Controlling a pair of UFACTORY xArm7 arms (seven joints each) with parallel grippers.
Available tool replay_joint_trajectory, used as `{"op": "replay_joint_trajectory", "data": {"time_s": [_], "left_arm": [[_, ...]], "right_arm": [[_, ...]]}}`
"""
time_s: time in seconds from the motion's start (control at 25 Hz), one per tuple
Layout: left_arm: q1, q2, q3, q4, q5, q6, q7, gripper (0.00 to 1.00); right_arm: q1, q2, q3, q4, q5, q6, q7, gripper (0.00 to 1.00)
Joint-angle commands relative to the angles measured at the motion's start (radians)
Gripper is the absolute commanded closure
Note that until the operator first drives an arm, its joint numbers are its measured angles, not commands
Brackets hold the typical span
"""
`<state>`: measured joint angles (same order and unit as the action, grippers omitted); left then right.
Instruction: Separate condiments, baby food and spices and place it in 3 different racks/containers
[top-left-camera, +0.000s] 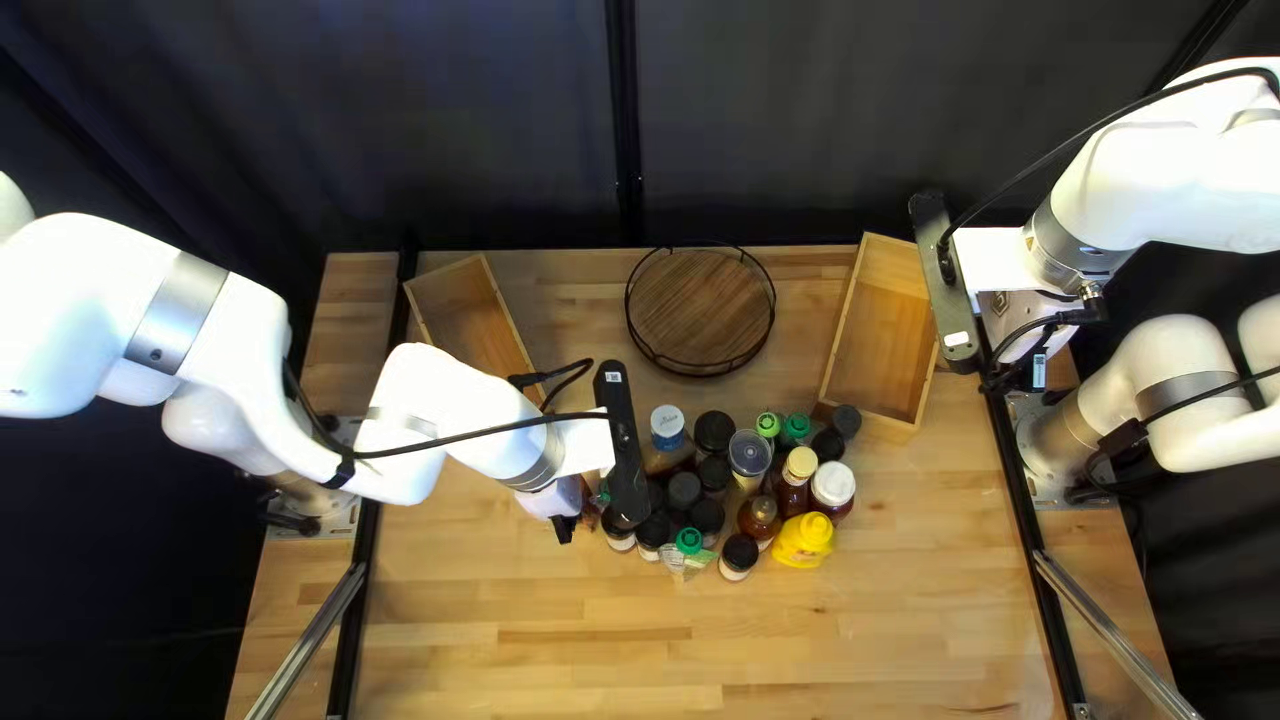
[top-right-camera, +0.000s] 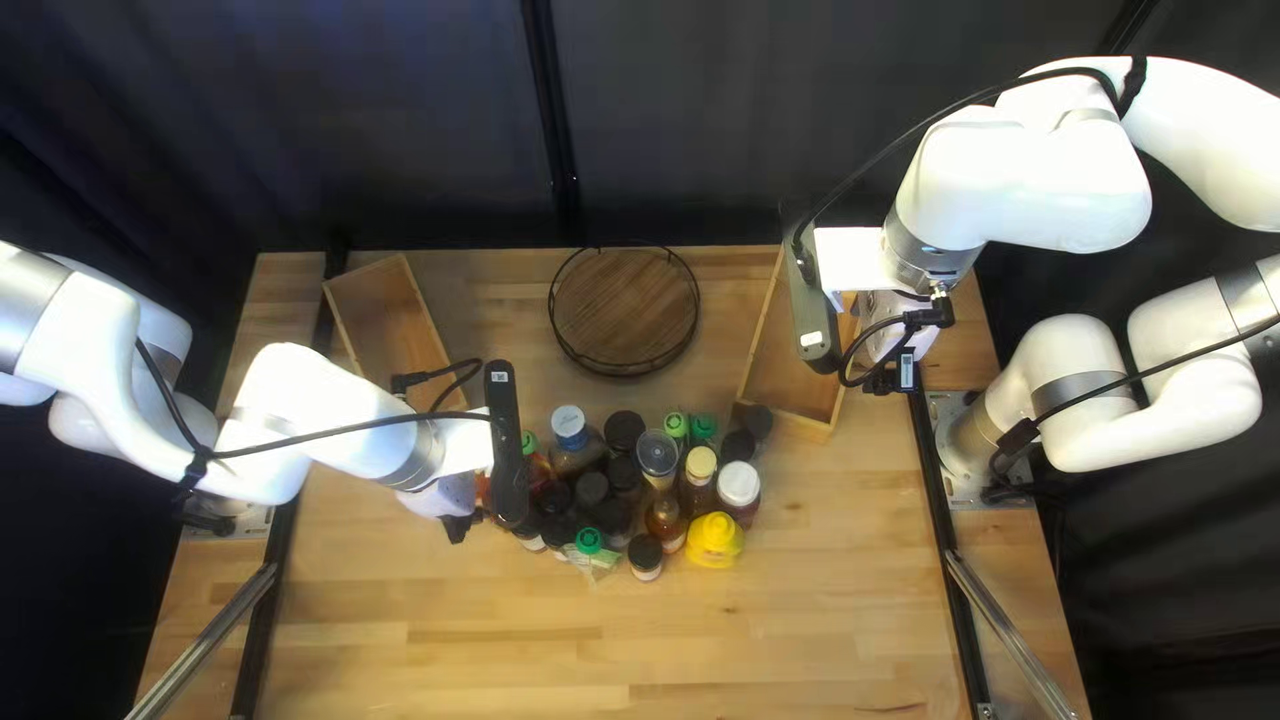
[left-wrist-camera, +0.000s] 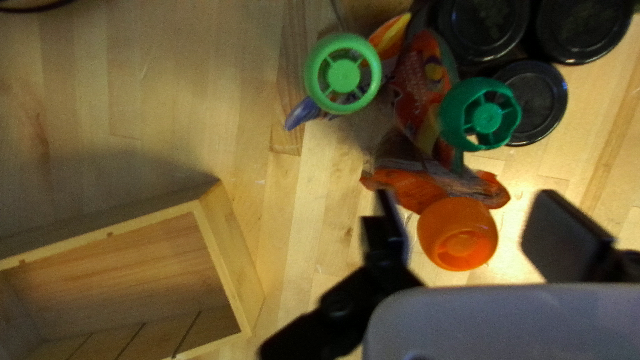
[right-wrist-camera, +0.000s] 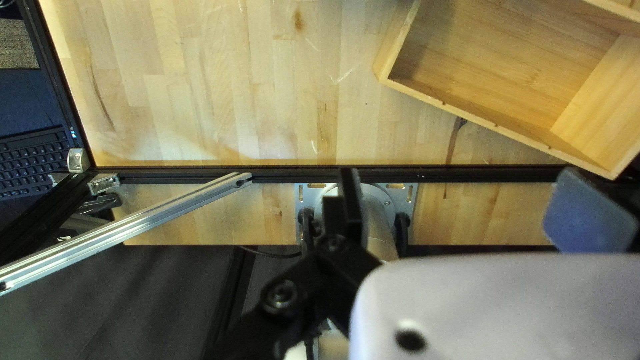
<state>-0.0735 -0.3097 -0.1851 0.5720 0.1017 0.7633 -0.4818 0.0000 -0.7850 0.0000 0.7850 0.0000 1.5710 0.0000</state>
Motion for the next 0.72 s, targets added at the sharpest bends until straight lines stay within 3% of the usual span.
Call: {"op": "replay_joint_trajectory", "data": {"time_s": [0.04,0.32,0.48,0.72], "left_arm": [[-0.001,-0.058,0.016,0.045,-0.018,0.120,0.020,1.00],[0.025,-0.270,0.091,0.060,-0.010,0.374,0.102,1.00],[0.064,-0.333,0.150,0.043,0.023,0.429,0.156,1.00],[0.133,-0.358,0.247,0.008,0.087,0.424,0.240,1.00]], "right_arm": [[0.000,0.000,0.000,0.000,0.000,0.000,0.000,0.00],[0.000,0.000,0.000,0.000,0.000,0.000,0.000,0.00],[0.000,0.000,0.000,0.000,0.000,0.000,0.000,0.00],[0.000,0.000,0.000,0.000,0.000,0.000,0.000,0.00]]}}
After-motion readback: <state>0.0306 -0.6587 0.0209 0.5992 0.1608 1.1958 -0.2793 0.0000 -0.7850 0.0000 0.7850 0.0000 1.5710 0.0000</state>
